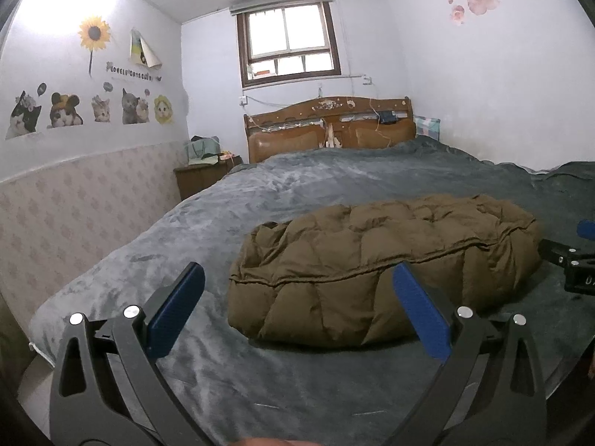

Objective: Fold large clothes

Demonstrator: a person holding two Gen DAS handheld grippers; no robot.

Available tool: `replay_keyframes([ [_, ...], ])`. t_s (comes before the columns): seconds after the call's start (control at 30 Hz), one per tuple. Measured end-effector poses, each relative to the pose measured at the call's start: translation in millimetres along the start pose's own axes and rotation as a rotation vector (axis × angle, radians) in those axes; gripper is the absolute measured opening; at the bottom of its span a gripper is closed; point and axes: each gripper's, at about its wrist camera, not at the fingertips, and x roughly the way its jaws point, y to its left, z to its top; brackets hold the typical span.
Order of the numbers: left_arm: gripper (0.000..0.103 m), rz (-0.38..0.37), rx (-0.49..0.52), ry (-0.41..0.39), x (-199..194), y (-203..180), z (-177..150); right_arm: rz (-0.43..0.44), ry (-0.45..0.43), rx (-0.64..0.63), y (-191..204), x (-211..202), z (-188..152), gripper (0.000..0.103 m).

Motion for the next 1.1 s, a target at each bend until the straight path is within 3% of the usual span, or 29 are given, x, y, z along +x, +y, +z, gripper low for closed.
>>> replay_keyframes([
  [1.1, 0.100, -0.008, 0.000, 0.011, 0.8, -0.5, 2.4, 0.003, 0.007, -0.009, -0.9, -1.5, 4.1, 0.101],
])
